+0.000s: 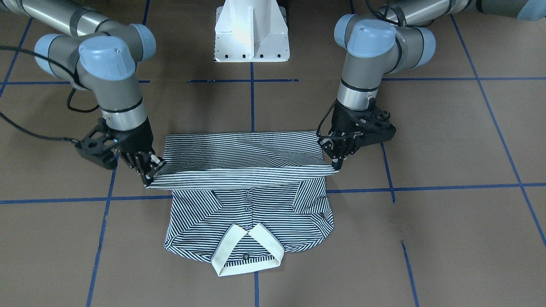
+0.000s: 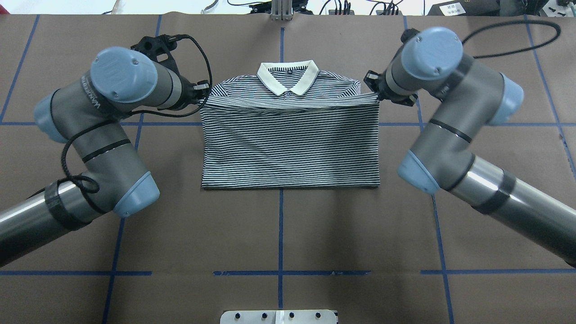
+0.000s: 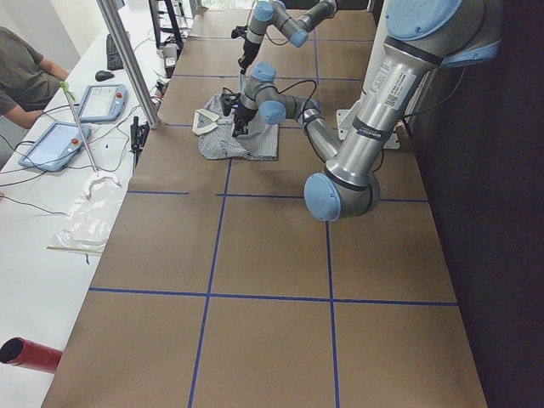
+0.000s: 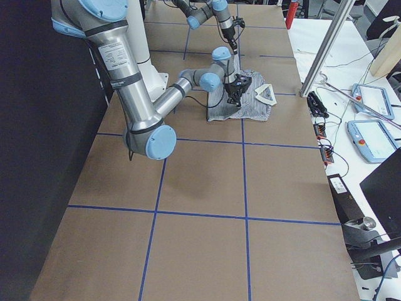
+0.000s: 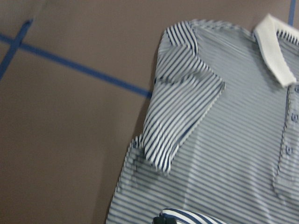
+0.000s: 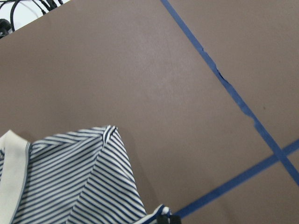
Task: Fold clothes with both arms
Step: 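Lift the hem with both grippers and fold it toward the collar, then release the hem with both grippers and raise them off the folded shirt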
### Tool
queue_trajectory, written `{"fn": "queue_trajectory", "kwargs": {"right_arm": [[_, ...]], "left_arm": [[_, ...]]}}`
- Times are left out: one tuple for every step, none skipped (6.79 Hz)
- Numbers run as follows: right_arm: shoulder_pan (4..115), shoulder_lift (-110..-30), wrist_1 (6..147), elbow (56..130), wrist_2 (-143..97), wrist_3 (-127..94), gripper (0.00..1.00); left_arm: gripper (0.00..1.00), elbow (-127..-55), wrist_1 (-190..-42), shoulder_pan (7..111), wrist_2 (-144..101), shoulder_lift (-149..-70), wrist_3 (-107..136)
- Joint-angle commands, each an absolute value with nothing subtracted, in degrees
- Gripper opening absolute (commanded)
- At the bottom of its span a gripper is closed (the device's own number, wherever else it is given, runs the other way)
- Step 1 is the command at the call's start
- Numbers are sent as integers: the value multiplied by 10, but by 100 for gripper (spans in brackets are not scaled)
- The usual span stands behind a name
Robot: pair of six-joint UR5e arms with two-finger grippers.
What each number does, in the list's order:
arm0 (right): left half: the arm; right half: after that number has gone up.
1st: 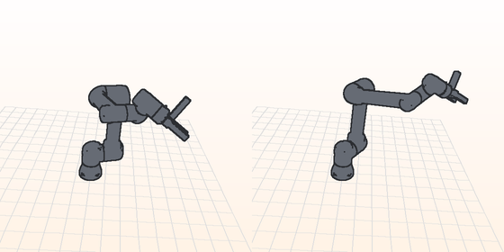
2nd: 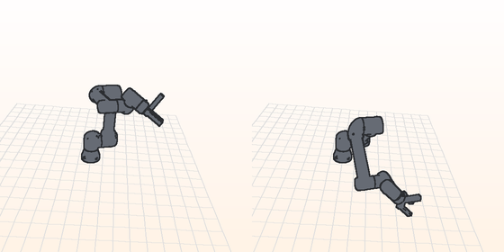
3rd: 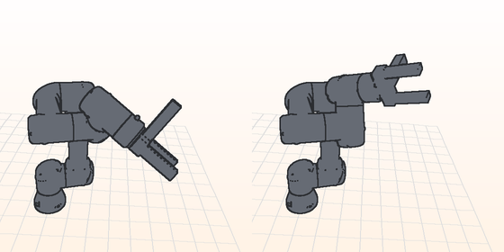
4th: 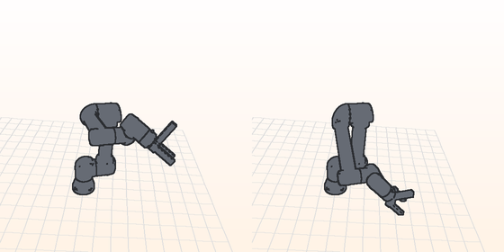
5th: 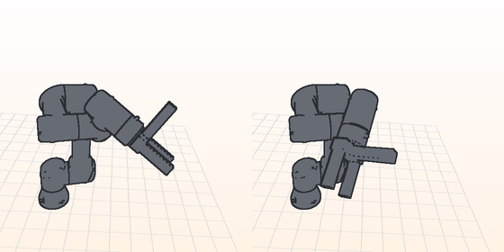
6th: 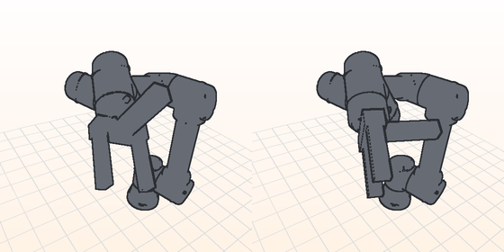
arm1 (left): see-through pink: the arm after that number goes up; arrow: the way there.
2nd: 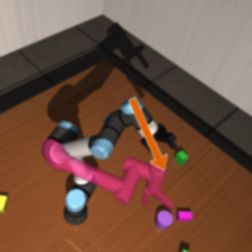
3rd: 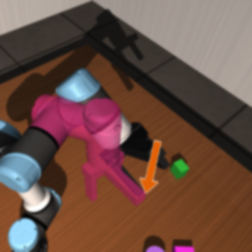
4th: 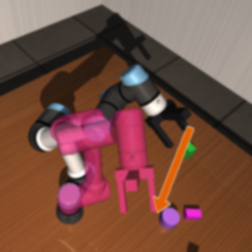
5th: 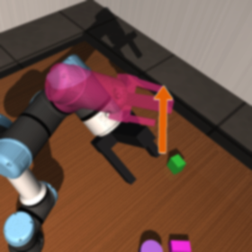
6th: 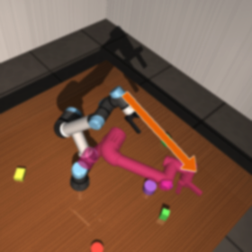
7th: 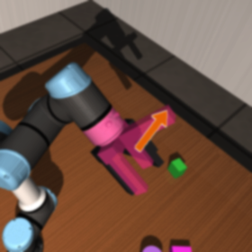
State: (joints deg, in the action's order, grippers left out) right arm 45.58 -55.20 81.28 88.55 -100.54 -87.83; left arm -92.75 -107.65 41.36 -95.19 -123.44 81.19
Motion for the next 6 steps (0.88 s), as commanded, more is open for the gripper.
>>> {"fn": "queue_trajectory", "kwargs": {"right_arm": [[475,-435,783,700,-1017,-864,0],[473,-435,744,669,-1016,-865,0],[471,-434,737,661,-1016,-865,0],[471,-436,737,661,-1016,-865,0],[468,-439,737,666,-1013,-866,48],[465,-445,735,686,-1014,-872,64]], "left_arm": [[0,-790,-1186,422,-900,-1272,801],[0,-736,-1213,422,-890,-1294,799],[0,-712,-1238,422,-890,-1300,799],[7,-702,-1251,422,-890,-1300,790],[23,-706,-1252,423,-891,-1300,771],[28,-714,-1280,424,-892,-1296,771]]}}
